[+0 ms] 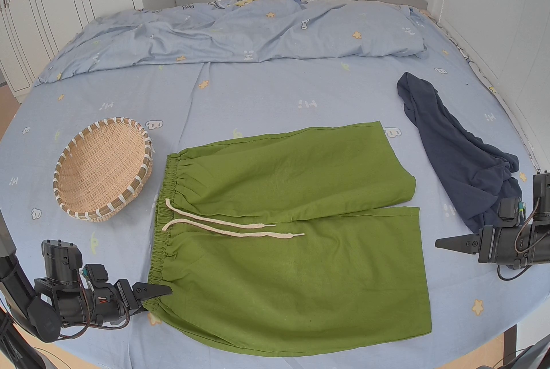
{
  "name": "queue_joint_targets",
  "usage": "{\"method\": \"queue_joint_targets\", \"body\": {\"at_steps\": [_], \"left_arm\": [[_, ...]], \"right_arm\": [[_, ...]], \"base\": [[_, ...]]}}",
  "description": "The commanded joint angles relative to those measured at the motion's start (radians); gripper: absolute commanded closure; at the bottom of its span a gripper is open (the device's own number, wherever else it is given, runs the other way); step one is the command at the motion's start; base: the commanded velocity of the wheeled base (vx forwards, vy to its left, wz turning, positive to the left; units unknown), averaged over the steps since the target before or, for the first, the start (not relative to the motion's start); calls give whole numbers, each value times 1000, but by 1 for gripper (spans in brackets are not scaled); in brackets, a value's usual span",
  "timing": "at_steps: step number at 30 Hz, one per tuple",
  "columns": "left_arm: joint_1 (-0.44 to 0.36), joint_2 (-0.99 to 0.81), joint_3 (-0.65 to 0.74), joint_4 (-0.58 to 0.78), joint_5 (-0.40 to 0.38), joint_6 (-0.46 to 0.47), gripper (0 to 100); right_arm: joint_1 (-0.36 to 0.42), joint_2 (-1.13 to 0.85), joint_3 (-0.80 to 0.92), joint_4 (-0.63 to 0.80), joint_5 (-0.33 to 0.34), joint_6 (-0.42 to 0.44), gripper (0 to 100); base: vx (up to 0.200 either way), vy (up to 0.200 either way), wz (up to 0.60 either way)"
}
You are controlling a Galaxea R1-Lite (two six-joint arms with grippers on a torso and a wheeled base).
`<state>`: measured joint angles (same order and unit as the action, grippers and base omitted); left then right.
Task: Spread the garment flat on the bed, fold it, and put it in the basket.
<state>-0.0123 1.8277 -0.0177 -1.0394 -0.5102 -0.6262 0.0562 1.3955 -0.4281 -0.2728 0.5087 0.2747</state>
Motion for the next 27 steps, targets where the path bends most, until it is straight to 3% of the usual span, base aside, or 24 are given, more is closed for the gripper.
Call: {"method": "queue_joint_targets", "body": {"at_steps": [1, 17, 18, 27], "left_arm": [[2, 12, 18, 5, 1, 0, 0], [-8, 35, 18, -74, -16, -6, 0], [-8, 35, 18, -74, -16, -4, 100], [3, 24, 18, -57, -13, -4, 100]], "right_arm": [[1, 8, 0, 0, 1, 0, 0], [7, 8, 2, -2, -1, 0, 0], [7, 8, 2, -2, -1, 0, 0], [5, 8, 2, 0, -1, 0, 0]], "base": [[0, 0, 0], [0, 0, 0], [0, 0, 0], [0, 0, 0]]}}
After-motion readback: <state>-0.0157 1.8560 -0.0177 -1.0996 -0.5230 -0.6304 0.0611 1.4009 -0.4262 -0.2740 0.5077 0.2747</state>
